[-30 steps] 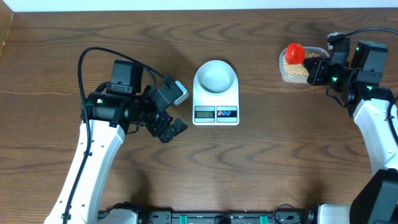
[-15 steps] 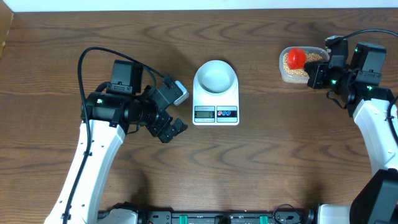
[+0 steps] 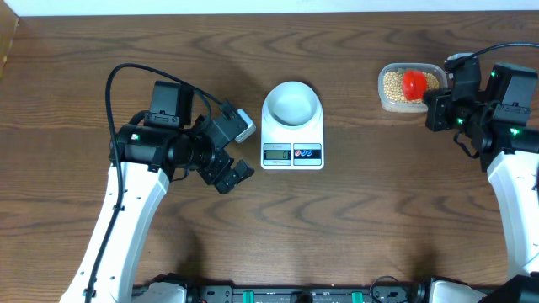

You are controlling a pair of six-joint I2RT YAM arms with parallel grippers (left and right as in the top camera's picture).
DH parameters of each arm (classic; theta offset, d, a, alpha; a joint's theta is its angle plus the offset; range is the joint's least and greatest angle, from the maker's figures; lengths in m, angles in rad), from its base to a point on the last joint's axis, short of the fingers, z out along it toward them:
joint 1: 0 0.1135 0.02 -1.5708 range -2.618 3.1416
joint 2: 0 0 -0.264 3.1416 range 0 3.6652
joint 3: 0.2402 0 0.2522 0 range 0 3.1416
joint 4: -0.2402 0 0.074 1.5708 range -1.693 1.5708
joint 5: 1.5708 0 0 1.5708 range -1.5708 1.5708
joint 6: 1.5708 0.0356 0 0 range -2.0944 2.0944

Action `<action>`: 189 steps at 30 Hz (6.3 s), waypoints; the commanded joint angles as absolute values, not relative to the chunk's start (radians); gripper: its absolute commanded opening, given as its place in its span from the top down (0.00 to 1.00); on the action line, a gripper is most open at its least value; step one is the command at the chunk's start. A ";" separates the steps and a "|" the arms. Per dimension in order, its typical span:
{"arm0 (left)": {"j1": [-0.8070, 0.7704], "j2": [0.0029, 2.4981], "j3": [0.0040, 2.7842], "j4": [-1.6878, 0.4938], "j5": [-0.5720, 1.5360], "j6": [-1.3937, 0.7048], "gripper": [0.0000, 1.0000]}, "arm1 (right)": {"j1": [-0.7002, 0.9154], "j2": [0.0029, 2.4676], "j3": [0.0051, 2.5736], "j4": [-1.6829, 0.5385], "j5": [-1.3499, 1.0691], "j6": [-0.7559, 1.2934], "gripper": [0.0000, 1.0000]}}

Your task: Scoop item into bowl and weigh 50g on scale

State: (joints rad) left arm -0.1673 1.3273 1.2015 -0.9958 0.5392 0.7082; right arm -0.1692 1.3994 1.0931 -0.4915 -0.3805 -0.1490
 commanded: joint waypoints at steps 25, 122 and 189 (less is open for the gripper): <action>-0.163 1.313 1.215 -1.002 0.530 0.722 0.02 | -0.162 1.401 1.110 -0.439 -0.241 -0.151 0.99; -0.163 1.313 1.215 -1.002 0.530 0.722 0.02 | -0.103 1.610 1.110 -0.354 -0.028 -0.339 0.99; -0.163 1.313 1.215 -1.002 0.530 0.722 0.02 | -0.159 1.688 1.110 -0.390 -0.328 0.166 0.99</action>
